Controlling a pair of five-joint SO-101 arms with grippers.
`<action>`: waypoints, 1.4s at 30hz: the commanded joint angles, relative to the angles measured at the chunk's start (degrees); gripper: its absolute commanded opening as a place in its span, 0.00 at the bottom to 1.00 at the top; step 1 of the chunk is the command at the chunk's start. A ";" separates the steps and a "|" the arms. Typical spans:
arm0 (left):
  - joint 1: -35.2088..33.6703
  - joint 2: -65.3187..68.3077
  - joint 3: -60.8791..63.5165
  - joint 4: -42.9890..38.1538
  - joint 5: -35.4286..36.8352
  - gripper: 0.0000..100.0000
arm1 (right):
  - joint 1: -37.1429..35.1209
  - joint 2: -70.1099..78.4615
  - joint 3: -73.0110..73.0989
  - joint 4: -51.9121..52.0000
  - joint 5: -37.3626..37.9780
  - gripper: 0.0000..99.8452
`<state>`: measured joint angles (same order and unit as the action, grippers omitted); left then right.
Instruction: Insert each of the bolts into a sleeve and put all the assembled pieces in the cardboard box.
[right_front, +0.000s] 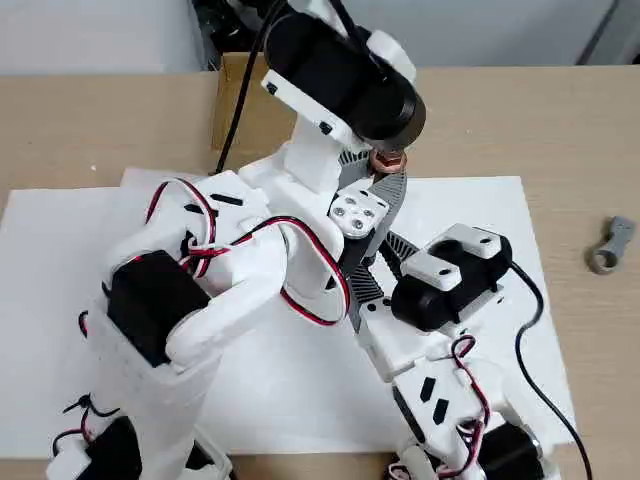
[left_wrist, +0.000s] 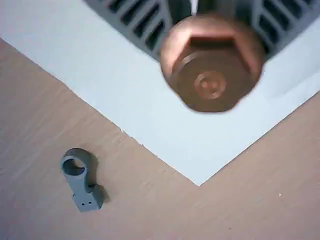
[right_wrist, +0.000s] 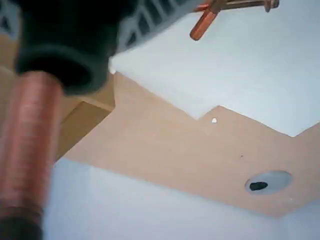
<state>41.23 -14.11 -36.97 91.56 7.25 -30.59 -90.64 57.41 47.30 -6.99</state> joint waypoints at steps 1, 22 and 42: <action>0.35 -2.73 0.04 0.62 0.35 0.01 | 0.31 -0.66 -0.35 0.04 0.35 0.00; 0.26 -9.32 14.90 -1.41 1.85 0.01 | 0.31 -0.66 -0.35 -0.13 0.18 0.00; 0.09 -10.20 21.05 -5.36 4.57 0.14 | 0.31 -0.66 -0.53 -0.04 0.35 0.00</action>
<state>41.23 -24.13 -15.96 87.43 12.79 -30.24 -90.64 57.58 47.30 -6.99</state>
